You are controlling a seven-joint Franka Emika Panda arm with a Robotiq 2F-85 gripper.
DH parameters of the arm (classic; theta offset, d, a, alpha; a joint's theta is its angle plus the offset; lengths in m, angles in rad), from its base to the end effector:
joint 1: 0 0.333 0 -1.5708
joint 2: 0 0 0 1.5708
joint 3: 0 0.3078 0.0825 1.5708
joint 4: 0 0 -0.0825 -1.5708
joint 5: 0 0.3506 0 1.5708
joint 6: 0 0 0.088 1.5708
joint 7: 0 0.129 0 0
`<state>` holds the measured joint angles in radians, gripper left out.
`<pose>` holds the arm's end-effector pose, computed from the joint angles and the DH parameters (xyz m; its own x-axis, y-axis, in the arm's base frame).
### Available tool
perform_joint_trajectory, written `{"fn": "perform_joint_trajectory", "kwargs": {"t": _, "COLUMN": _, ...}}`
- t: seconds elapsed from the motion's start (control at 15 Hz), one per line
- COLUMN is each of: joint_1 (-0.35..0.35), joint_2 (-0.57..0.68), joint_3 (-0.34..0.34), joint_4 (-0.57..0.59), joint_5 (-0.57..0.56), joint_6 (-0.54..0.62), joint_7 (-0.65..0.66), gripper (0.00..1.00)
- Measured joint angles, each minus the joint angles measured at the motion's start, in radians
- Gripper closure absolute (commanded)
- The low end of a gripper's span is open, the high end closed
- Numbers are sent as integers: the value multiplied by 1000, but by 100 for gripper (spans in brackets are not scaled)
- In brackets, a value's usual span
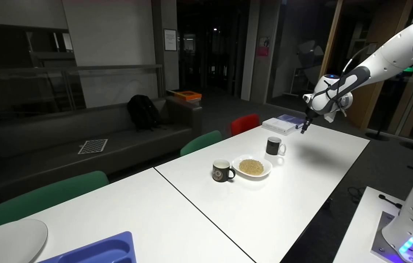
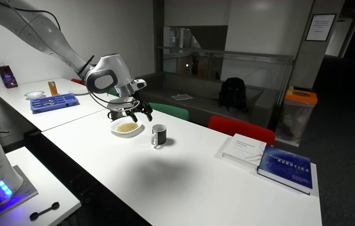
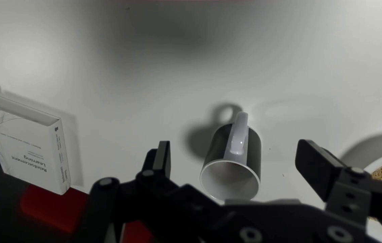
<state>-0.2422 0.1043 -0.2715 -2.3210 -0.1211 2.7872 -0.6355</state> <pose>0.4679 -0.2579 0.3325 0.9411 0.2587 0.2178 0.1895 -0.9368 0.2940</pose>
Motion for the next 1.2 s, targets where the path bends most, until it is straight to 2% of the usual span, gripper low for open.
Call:
{"fn": "perform_joint_trajectory", "kwargs": {"t": 0.4, "joint_1": -1, "joint_2": 45, "joint_3": 55, "joint_4": 43, "joint_5": 163, "joint_6": -1, "joint_7": 1, "gripper": 0}}
{"fn": "perform_joint_trajectory", "kwargs": {"t": 0.53, "joint_1": -7, "joint_2": 83, "joint_3": 73, "joint_4": 90, "joint_5": 171, "joint_6": -13, "joint_7": -3, "gripper": 0}}
{"fn": "perform_joint_trajectory", "kwargs": {"t": 0.93, "joint_1": -43, "joint_2": 224, "joint_3": 107, "joint_4": 282, "joint_5": 165, "joint_6": -141, "joint_7": -48, "gripper": 0}}
{"fn": "perform_joint_trajectory", "kwargs": {"t": 1.2, "joint_1": -58, "joint_2": 243, "joint_3": 118, "joint_4": 305, "joint_5": 165, "joint_6": -143, "joint_7": -66, "gripper": 0}}
